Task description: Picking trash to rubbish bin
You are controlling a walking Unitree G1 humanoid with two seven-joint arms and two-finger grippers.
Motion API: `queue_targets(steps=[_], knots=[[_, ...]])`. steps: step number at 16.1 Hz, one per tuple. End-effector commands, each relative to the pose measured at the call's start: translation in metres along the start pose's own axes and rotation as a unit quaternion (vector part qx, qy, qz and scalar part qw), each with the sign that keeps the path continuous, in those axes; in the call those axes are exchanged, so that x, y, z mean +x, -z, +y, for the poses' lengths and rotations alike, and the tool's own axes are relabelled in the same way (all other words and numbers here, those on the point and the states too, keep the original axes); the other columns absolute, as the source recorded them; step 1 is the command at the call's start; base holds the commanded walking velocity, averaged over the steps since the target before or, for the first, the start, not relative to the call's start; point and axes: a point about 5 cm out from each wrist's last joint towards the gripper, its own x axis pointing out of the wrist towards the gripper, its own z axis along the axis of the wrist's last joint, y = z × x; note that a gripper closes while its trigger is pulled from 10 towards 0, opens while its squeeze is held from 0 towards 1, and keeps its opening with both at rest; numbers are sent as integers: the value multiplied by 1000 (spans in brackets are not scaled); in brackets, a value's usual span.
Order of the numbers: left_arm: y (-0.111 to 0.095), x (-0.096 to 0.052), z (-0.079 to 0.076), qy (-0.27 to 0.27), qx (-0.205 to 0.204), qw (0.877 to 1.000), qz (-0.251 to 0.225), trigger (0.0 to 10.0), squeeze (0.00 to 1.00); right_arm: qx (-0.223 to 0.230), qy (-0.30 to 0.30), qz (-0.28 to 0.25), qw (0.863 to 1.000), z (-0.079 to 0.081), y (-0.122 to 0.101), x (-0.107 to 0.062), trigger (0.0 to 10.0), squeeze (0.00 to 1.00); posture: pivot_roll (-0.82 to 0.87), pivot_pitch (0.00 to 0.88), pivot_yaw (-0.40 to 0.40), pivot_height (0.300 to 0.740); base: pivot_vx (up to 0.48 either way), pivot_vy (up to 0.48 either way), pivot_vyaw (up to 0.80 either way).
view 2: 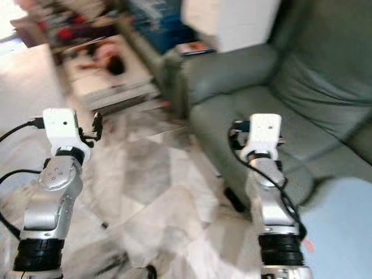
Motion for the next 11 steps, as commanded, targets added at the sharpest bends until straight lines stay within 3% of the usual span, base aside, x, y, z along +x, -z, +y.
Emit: queue_targets(steps=[1, 6, 11], knots=[[-5, -3, -4, 13, -4, 1000, -13, 10000, 0, -7, -2, -12, 1000, -2, -7, 0, 10000, 0, 70, 108, 14, 740, 0, 0, 800], [-6, 4, -4, -10, -22, 1000, -9, 10000, 0, -12, -18, -20, 1000, 0, -14, 1, 10000, 0, 61, 120, 0, 740, 0, 0, 800], [-6, 8, -20, -7, -42, 999, 0, 10000, 0, -15, -32, -23, 999, 3, -17, 1, 10000, 0, 48, 120, -8, 740, 0, 0, 800]])
